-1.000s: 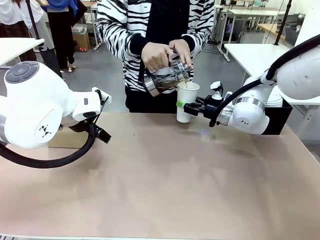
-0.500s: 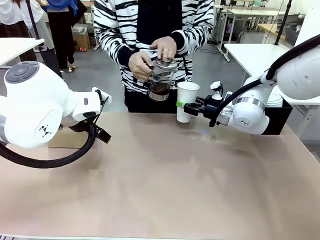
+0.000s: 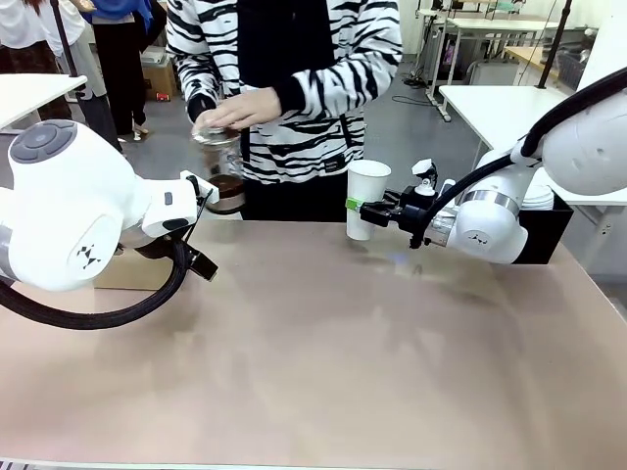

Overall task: Pour a drink into a cup and package it in a carrier.
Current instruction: When a person places the Paper Cup Lid on the 600 ml Paper Cup , lift the 600 ml Paper Cup.

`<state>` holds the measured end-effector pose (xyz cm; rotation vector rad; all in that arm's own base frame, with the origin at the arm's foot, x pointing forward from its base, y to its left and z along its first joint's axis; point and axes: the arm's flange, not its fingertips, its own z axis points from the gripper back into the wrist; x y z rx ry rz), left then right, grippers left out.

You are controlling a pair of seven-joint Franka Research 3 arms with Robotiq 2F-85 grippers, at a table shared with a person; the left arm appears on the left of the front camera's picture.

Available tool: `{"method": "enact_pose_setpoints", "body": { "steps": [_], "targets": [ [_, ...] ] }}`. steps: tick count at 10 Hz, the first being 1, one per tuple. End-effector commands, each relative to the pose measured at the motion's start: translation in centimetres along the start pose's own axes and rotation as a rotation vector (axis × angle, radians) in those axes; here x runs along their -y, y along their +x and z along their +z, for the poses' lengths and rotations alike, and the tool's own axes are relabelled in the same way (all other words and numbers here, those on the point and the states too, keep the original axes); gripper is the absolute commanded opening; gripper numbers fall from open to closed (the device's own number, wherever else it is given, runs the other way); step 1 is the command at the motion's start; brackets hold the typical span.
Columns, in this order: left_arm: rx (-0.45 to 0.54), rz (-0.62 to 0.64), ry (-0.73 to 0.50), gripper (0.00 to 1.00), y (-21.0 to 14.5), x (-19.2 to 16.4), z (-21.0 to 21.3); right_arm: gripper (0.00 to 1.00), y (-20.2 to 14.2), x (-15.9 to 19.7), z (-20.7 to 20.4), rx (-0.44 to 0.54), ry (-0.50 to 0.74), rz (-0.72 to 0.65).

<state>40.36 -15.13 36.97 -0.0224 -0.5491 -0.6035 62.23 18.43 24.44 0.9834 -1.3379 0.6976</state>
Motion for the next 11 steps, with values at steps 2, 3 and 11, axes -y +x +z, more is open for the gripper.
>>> {"method": "enact_pose_setpoints", "body": {
  "steps": [2, 3, 11],
  "targets": [
    [0.002, 0.000, -0.002, 1.00, 0.02, 0.03, 0.06, 0.80, 0.17, -0.05, -0.12, -0.001, -0.001, -0.003],
    [0.002, 0.000, -0.002, 1.00, 0.02, 0.03, 0.06, 0.80, 0.17, -0.05, -0.12, -0.001, -0.001, -0.003],
    [0.002, 0.000, -0.002, 1.00, 0.02, 0.03, 0.06, 0.80, 0.17, -0.05, -0.12, -0.001, -0.001, -0.003]
  ]
}}
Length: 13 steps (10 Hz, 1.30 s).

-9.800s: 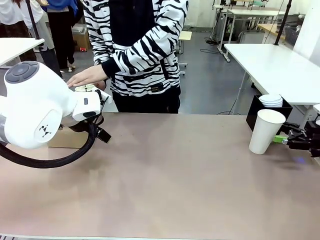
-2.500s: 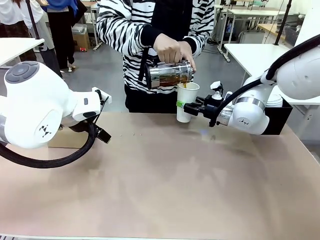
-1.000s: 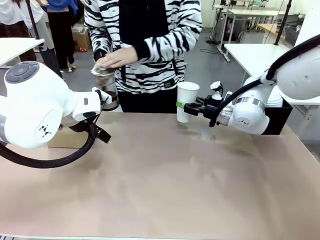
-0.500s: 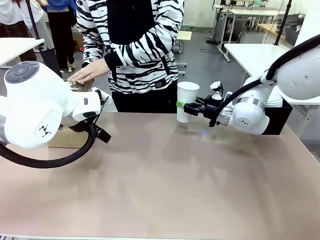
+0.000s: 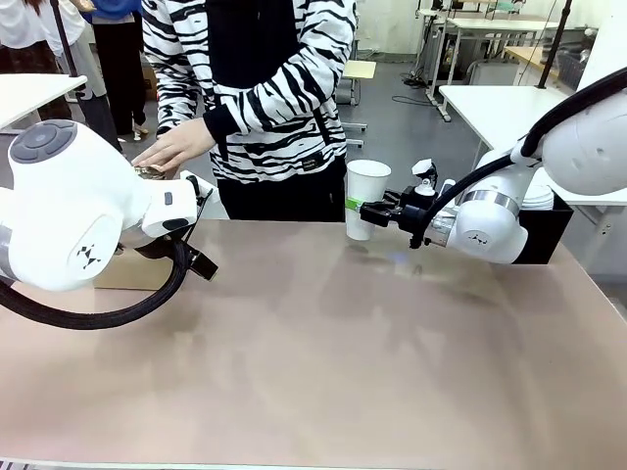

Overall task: Pour a drink into a cup and package it in a carrier.
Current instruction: When a person places the Paper Cup Lid on the 600 ml Paper Cup , lift the 600 ml Paper Cup.

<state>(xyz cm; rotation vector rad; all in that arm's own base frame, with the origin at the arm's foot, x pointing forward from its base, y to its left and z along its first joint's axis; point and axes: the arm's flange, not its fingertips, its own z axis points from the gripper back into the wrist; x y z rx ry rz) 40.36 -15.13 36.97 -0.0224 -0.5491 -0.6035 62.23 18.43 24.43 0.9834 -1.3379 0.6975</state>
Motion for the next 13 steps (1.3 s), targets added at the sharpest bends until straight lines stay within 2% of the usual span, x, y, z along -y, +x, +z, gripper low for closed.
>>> {"method": "enact_pose_setpoints", "body": {
  "steps": [1, 13],
  "targets": [
    [0.002, 0.000, -0.002, 1.00, 0.02, 0.03, 0.06, 0.80, 0.17, -0.05, -0.12, -0.001, -0.001, -0.003],
    [0.002, 0.000, -0.002, 1.00, 0.02, 0.03, 0.06, 0.80, 0.17, -0.05, -0.12, -0.001, -0.001, -0.003]
  ]
}}
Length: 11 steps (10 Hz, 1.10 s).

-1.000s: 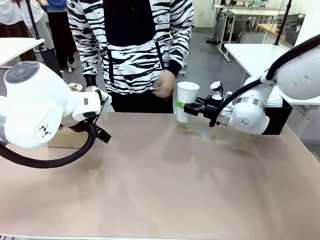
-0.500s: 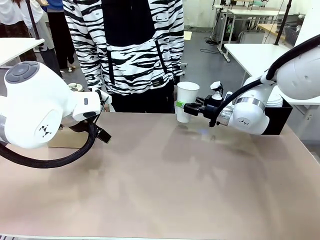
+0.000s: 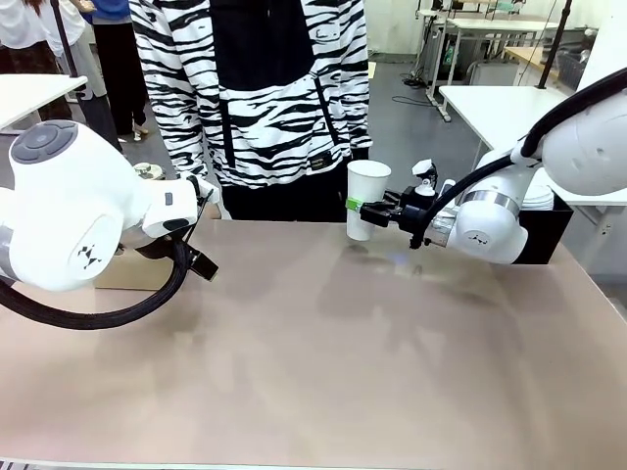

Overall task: Pour a drink into a cup and package it in a carrier.
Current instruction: When a person places the Paper Cup Lid on the 600 ml Paper Cup , lift the 600 ml Paper Cup.

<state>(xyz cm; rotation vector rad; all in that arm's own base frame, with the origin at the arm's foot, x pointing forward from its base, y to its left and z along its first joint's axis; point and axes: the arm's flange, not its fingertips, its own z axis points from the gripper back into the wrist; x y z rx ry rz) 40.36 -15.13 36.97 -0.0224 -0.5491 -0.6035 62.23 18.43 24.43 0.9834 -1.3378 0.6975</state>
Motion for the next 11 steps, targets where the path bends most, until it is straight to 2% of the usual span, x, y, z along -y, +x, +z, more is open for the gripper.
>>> {"method": "enact_pose_setpoints", "body": {
  "steps": [1, 11],
  "targets": [
    [0.002, 0.000, -0.002, 1.00, 0.02, 0.03, 0.06, 0.80, 0.17, -0.05, -0.12, -0.001, -0.001, -0.003],
    [0.002, 0.000, -0.002, 1.00, 0.02, 0.03, 0.06, 0.80, 0.17, -0.05, -0.12, -0.001, -0.001, -0.003]
  ]
}}
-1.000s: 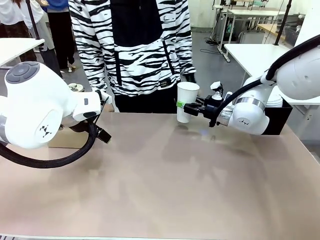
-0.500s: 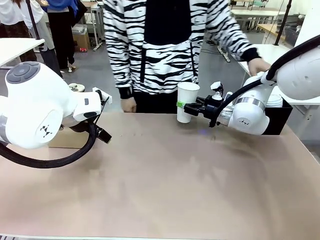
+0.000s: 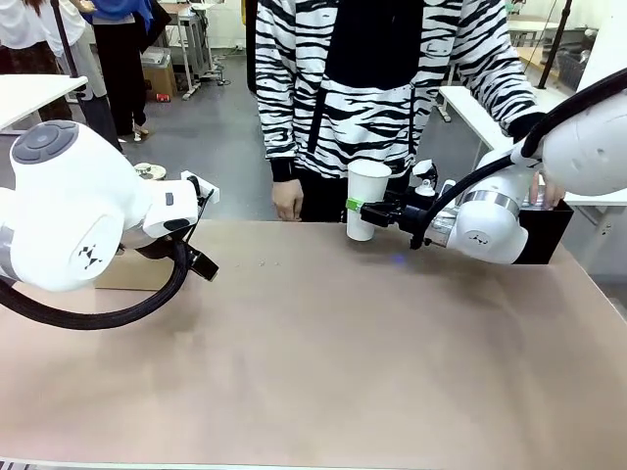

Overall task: Pour a drink into a cup and package it in a carrier.
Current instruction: When a person places the Paper Cup Lid on the 600 ml Paper Cup , lift the 600 ml Paper Cup.

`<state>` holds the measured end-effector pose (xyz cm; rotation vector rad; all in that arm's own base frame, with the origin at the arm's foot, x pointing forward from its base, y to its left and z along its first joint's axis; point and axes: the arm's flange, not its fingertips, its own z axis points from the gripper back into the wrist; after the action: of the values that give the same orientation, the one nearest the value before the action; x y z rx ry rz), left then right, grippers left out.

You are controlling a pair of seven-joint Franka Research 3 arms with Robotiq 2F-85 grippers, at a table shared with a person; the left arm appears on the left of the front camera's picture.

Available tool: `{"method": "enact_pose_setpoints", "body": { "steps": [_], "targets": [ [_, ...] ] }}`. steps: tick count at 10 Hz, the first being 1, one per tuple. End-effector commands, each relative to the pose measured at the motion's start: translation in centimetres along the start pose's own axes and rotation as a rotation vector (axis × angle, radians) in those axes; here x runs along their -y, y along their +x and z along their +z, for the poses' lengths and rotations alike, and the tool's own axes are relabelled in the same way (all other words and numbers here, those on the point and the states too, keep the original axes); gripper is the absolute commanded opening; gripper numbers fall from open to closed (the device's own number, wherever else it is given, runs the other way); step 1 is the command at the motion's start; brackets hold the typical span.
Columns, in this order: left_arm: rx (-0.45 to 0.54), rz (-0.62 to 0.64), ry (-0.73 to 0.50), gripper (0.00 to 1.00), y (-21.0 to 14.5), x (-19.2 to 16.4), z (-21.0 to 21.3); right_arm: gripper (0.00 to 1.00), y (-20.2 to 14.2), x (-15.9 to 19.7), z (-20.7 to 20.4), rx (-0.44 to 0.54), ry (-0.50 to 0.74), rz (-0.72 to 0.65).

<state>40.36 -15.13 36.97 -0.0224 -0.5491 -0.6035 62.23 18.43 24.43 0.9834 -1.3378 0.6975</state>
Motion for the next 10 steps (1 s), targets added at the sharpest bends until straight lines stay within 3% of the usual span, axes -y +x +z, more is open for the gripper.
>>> {"method": "enact_pose_setpoints", "body": {
  "steps": [1, 10],
  "targets": [
    [0.002, 0.000, -0.002, 1.00, 0.02, 0.03, 0.06, 0.80, 0.17, -0.05, -0.12, -0.001, -0.001, -0.003],
    [0.002, 0.000, -0.002, 1.00, 0.02, 0.03, 0.06, 0.80, 0.17, -0.05, -0.12, -0.001, -0.001, -0.003]
  ]
}}
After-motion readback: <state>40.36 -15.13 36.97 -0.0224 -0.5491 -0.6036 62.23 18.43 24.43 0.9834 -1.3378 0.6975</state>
